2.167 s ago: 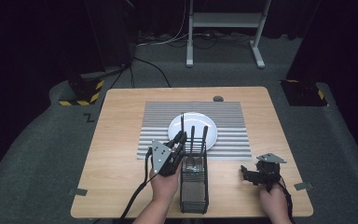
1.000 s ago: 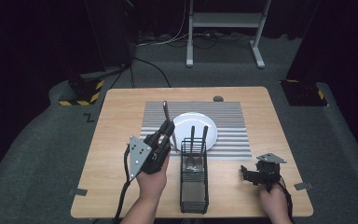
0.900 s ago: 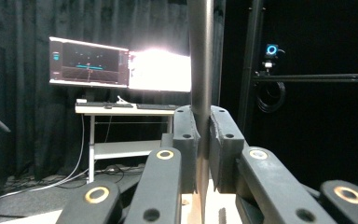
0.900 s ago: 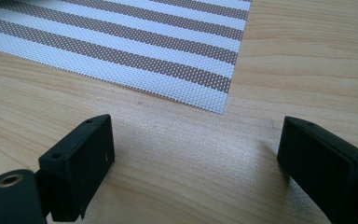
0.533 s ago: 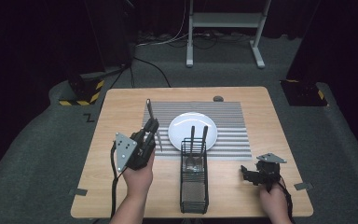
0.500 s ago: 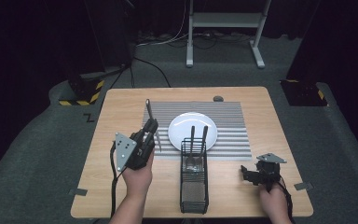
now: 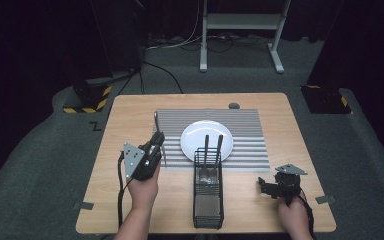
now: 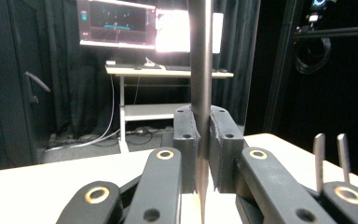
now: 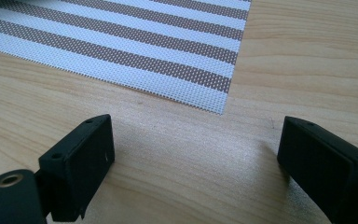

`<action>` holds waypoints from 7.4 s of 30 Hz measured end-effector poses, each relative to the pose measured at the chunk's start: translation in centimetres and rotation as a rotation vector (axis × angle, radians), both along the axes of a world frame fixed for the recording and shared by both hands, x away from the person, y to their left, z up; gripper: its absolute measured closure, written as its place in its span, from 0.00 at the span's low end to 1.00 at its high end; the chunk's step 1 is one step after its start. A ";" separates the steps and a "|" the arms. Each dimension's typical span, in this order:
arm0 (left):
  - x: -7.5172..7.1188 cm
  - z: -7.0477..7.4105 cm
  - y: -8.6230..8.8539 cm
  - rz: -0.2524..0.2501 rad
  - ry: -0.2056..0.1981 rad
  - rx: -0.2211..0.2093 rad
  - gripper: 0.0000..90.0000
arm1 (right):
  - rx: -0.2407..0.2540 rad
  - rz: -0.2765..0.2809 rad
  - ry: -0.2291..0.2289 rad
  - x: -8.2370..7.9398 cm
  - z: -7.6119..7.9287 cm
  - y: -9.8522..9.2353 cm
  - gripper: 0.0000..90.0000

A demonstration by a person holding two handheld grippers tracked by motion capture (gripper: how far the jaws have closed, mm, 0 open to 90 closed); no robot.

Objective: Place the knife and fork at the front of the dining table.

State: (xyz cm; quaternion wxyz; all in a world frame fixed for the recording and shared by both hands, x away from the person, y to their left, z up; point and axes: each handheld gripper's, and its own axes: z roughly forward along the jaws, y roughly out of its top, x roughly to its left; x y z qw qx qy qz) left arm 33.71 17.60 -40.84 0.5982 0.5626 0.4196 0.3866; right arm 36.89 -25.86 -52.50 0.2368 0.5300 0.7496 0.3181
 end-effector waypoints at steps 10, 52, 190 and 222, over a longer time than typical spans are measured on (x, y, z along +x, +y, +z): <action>1.7 -1.6 0.8 0.015 0.064 -0.004 0.91 | 0.002 0.012 -0.001 0.0 0.0 0.1 0.12; 7.5 -4.9 1.2 0.042 0.239 0.016 0.91 | 0.001 0.010 -0.001 0.0 0.0 0.1 0.12; 12.1 -8.1 0.6 0.163 0.472 0.083 0.42 | 0.005 0.008 0.001 -0.1 0.0 0.1 0.12; 6.3 -11.6 -1.2 0.107 0.669 0.225 0.79 | 0.003 0.015 0.000 -0.1 0.0 0.1 0.12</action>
